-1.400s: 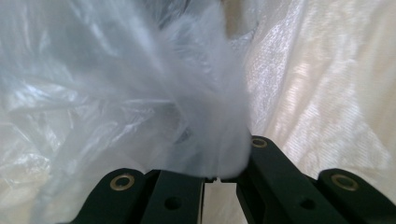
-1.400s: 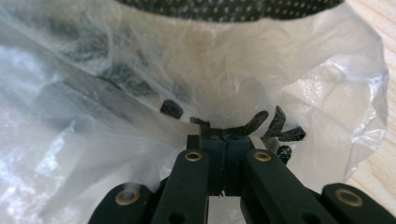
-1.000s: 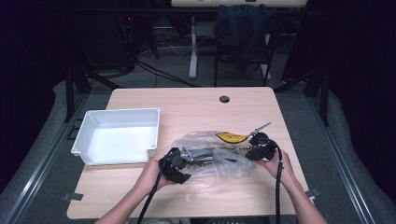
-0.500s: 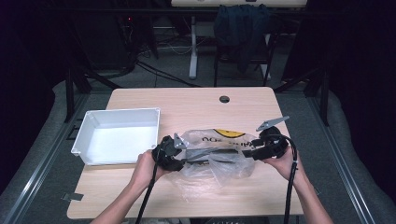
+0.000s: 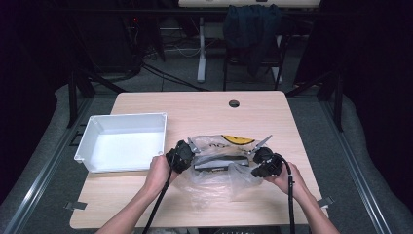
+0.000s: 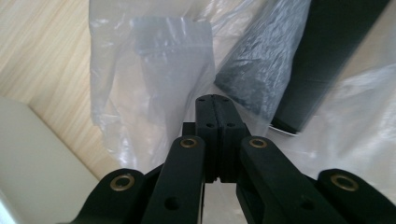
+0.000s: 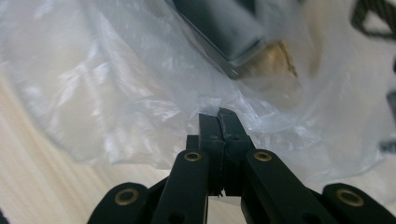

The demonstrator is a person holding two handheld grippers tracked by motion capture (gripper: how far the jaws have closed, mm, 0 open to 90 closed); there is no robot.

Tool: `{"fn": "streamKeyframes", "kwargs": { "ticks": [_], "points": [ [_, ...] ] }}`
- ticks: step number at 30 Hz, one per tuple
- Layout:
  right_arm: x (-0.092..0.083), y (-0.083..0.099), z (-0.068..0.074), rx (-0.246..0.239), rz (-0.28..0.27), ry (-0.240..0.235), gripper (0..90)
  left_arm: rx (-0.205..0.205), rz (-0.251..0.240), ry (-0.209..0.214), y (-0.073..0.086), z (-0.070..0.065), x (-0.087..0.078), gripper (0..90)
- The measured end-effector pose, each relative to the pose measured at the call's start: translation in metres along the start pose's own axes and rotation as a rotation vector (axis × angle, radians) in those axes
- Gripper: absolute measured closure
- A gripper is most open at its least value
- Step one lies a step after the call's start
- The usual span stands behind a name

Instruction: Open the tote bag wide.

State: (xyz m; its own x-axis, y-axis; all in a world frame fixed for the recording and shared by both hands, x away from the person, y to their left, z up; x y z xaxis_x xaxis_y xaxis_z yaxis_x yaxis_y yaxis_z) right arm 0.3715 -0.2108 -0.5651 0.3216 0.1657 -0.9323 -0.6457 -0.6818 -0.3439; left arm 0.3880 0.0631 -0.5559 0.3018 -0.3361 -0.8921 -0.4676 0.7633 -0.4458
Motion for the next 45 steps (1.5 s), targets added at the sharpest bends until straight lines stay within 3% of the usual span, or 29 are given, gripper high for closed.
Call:
{"fn": "streamKeyframes", "kwargs": {
  "ticks": [3,5,8,9,10,11,15,16,17,18,19,20,21,22,25,26,31,33,36,40,41,44,45],
  "points": [
    [0.004,0.007,-0.012,0.018,0.043,0.019,89.9,-0.005,0.022,-0.038,0.000,0.003,0.007,90.0],
    [0.008,0.013,-0.018,0.063,0.040,0.027,89.9,-0.005,0.037,-0.059,0.000,0.006,0.012,90.0],
    [0.008,0.019,-0.026,0.076,0.073,0.052,90.0,-0.015,0.046,-0.077,0.001,0.010,0.017,90.0],
    [0.007,0.021,-0.029,0.077,0.086,0.054,90.0,-0.012,0.048,-0.080,0.001,0.011,0.018,90.0],
    [0.002,0.023,-0.034,0.034,0.145,0.072,90.0,-0.019,0.049,-0.084,0.002,0.012,0.019,90.0],
    [0.003,0.024,-0.034,0.082,0.107,0.076,90.0,-0.025,0.051,-0.080,0.002,0.013,0.020,90.0],
    [-0.001,0.031,-0.039,0.088,0.146,0.073,89.8,-0.042,0.048,-0.080,0.004,0.016,0.021,90.0],
    [-0.003,0.031,-0.041,0.057,0.180,0.074,88.6,-0.046,0.039,-0.080,0.004,0.016,0.020,90.0],
    [-0.005,0.031,-0.040,0.063,0.186,0.053,79.8,-0.044,0.033,-0.074,0.004,0.016,0.019,90.0],
    [-0.005,0.031,-0.037,0.121,0.120,0.028,71.5,-0.046,0.026,-0.071,0.003,0.016,0.017,89.9],
    [-0.009,0.030,-0.036,0.129,0.098,0.013,66.8,-0.046,0.016,-0.065,0.002,0.016,0.013,86.1],
    [-0.023,0.028,-0.042,0.044,0.127,-0.017,60.4,-0.038,0.017,-0.065,0.002,0.015,0.011,84.3],
    [-0.031,0.026,-0.044,0.030,0.113,-0.032,56.1,-0.037,0.007,-0.054,0.001,0.015,0.007,81.6],
    [-0.037,0.024,-0.041,0.082,0.044,-0.032,52.5,-0.041,-0.005,-0.055,0.000,0.014,0.003,77.0],
    [-0.063,0.015,-0.038,0.107,-0.082,-0.065,45.7,-0.049,-0.034,-0.035,-0.003,0.012,-0.008,67.0],
    [-0.069,0.014,-0.039,0.079,-0.085,-0.051,44.7,-0.047,-0.037,-0.027,-0.004,0.012,-0.012,64.3],
    [-0.088,-0.006,-0.033,0.060,-0.221,0.010,46.1,-0.054,-0.066,0.035,-0.008,0.010,-0.026,56.4],
    [-0.085,-0.015,-0.027,0.026,-0.240,0.029,47.4,-0.047,-0.060,0.070,-0.009,0.008,-0.027,52.2],
    [-0.067,-0.025,-0.021,0.000,-0.221,0.112,49.8,-0.040,-0.025,0.138,-0.009,0.003,-0.024,48.2],
    [-0.034,-0.028,-0.024,-0.023,-0.107,0.149,49.7,-0.014,0.046,0.182,-0.009,-0.002,-0.016,44.5],
    [-0.028,-0.027,-0.025,-0.015,-0.091,0.151,50.5,-0.007,0.048,0.164,-0.008,-0.003,-0.015,44.6],
    [-0.020,-0.028,-0.028,0.003,-0.093,0.172,64.9,0.011,0.063,0.117,-0.007,-0.001,-0.012,51.4],
    [-0.018,-0.029,-0.029,0.003,-0.084,0.179,72.7,0.011,0.070,0.108,-0.006,0.000,-0.011,57.7]
  ]
}}
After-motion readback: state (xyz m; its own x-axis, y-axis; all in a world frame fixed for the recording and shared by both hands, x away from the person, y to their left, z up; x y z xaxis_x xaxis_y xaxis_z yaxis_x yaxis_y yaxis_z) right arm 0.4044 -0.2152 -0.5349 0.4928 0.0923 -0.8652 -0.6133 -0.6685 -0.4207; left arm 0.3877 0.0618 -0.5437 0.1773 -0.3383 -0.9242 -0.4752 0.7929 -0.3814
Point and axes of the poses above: each handheld gripper's, and its own axes: x roughly forward along the jaws, y roughly out of its underside, z roughly to its left, the point moved 4 cm from there along x, roughly forward along the jaws, and after that the axes turned 11 degrees about y, right-handed, at the moved point
